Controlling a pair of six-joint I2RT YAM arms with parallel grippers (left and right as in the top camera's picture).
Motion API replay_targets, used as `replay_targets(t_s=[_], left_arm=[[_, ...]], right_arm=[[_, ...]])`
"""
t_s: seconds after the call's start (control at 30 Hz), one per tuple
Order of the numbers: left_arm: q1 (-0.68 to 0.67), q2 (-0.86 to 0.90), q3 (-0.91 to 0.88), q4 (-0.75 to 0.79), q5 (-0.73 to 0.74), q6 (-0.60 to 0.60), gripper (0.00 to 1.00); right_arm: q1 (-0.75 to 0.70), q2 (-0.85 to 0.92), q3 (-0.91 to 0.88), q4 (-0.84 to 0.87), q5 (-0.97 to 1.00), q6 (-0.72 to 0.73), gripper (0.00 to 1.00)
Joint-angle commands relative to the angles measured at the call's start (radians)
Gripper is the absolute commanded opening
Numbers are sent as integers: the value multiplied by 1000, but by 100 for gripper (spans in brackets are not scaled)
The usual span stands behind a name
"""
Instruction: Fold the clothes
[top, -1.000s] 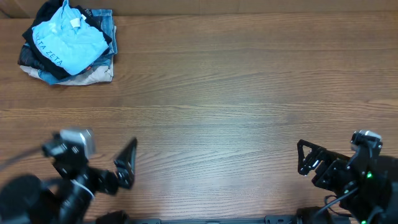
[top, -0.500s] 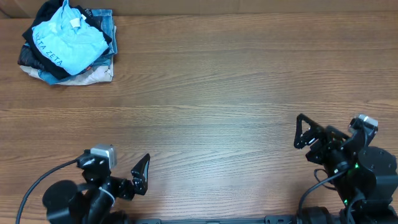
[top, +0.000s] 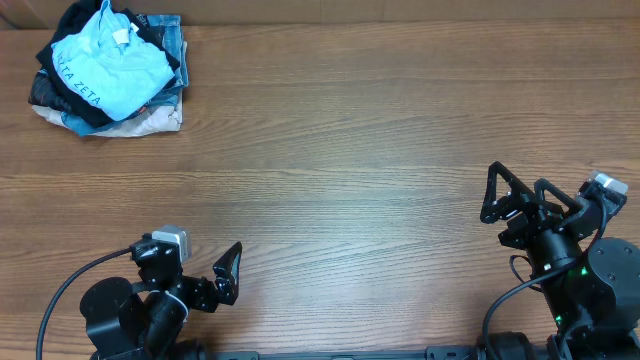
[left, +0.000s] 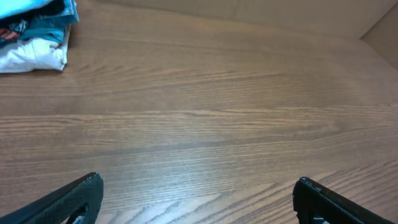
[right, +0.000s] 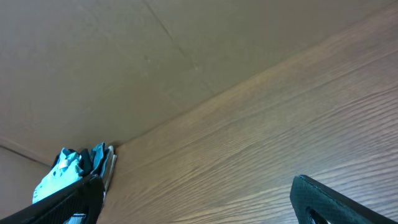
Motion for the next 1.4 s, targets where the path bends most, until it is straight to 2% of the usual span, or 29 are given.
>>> replay_targets(t_s=[0.0, 0.5, 0.63, 0.77, 0.9, 1.07, 1.37], left_arm=[[0, -3, -3, -17, -2, -10, 100], [0, -3, -4, -21, -2, -10, 100], [0, -3, -3, -20, -2, -10, 100], [0, -3, -3, -20, -2, -10, 100], [0, -3, -3, -21, -2, -10, 100], [0, -3, -3, -20, -2, -10, 100], [0, -3, -3, -21, -2, -10, 100]], right_arm=[[-1, -2, -2, -9, 11, 4, 100], [0, -5, -4, -337, 12, 4, 100], [-2, -9, -5, -354, 21, 3, 100], [-2, -35, -43, -251, 27, -54, 100], [-2, -105, -160, -114, 27, -86, 100], [-2, -216, -381, 161, 19, -86, 100], [-2, -314, -679, 616, 8, -86, 100]])
